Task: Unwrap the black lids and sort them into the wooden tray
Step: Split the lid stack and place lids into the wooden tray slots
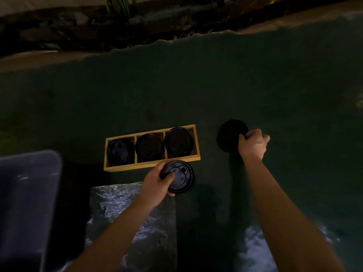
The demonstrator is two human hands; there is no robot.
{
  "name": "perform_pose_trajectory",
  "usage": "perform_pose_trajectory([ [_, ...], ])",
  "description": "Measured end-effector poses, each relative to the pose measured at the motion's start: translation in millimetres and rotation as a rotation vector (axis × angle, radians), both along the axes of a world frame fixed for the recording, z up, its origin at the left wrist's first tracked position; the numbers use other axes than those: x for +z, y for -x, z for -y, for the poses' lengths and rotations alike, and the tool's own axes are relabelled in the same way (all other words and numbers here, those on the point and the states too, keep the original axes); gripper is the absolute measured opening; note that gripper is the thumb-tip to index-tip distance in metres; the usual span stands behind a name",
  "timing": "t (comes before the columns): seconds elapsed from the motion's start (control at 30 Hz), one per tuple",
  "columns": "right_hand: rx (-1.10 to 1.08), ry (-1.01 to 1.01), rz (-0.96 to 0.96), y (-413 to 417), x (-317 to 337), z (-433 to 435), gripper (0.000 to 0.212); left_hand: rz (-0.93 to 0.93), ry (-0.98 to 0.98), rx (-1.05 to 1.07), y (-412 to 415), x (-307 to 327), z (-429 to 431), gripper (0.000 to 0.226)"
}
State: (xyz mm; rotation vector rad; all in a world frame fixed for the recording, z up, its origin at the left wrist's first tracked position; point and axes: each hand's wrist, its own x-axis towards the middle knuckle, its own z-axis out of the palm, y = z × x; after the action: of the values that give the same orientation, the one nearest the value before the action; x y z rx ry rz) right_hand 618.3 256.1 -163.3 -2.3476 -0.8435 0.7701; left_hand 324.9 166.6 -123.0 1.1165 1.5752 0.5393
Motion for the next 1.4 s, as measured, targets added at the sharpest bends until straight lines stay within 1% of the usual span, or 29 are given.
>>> perform_pose_trajectory([
  [0.07,0.007,0.018,0.006,-1.8,-2.5,0.7,0.025,-0.001,-0.004,-0.001,0.8,1.2,-1.4,0.034],
  [0.23,0.015,-0.036,-0.036,-6.4,-6.4,7.6,0.02,0.012,0.015,0.017,-3.0,1.1,-7.0,0.039],
  [0.37,0.051,-0.074,-0.081,-0.7,-3.8,24.0,0.03,0.029,0.01,0.035,-5.6,4.0,-12.7,0.04],
  [0.47,0.118,-0.128,-0.07,11.4,5.4,40.0,0.023,0.057,0.003,0.057,-5.6,9.6,-15.7,0.038],
  [0.63,0.225,-0.273,-0.109,56.6,38.0,71.0,0.015,0.168,0.019,0.15,-1.8,19.6,-14.0,0.028],
  [0.7,0.287,-0.353,-0.139,79.3,51.4,83.8,0.01,0.244,0.057,0.215,0.9,25.5,-11.5,0.035],
  [0.77,0.371,-0.431,-0.143,101.8,64.7,95.6,0.006,0.344,0.099,0.263,3.8,33.2,-6.7,0.049],
  [0.87,0.522,-0.512,-0.051,130.9,76.3,110.0,0.007,0.432,0.123,0.267,12.6,43.6,2.8,0.07],
  [0.9,0.556,-0.515,-0.013,139.4,77.8,114.2,0.007,0.429,0.105,0.258,16.2,46.1,6.8,0.069],
  [0.93,0.577,-0.51,0.011,146.7,78.9,117.9,0.006,0.408,0.075,0.248,19.8,47.6,11.1,0.061],
  [1.0,0.593,-0.502,0.035,157.2,78.1,124.6,0.008,0.33,-0.019,0.216,28.4,46.9,20.7,0.037],
  [1.03,0.598,-0.487,0.023,160.8,76.0,128.1,0.014,0.289,-0.067,0.189,34.0,45.7,25.4,0.035],
  [1.07,0.603,-0.45,-0.038,163.3,73.6,131.7,0.023,0.252,-0.103,0.16,39.7,45.3,30.5,0.035],
  [1.13,0.613,-0.313,-0.309,167.7,72.1,136.5,0.036,0.216,-0.141,0.131,51.3,45.8,40.5,0.036],
  [1.17,0.614,-0.251,-0.453,169.6,71.4,137.8,0.035,0.222,-0.15,0.132,56.6,46.4,45.2,0.035],
  [1.2,0.621,-0.223,-0.538,171.4,69.8,138.4,0.031,0.233,-0.152,0.139,60.6,47.0,49.4,0.035],
  [1.3,0.633,-0.24,-0.521,177.1,63.7,134.1,0.024,0.328,-0.088,0.207,66.9,51.5,60.2,0.044],
  [1.37,0.535,-0.259,-0.497,176.0,60.2,120.9,0.018,0.388,-0.029,0.277,71.9,55.3,67.0,0.049],
  [1.4,0.469,-0.259,-0.478,173.3,59.8,110.0,0.017,0.376,-0.028,0.303,76.4,56.6,70.4,0.048],
])
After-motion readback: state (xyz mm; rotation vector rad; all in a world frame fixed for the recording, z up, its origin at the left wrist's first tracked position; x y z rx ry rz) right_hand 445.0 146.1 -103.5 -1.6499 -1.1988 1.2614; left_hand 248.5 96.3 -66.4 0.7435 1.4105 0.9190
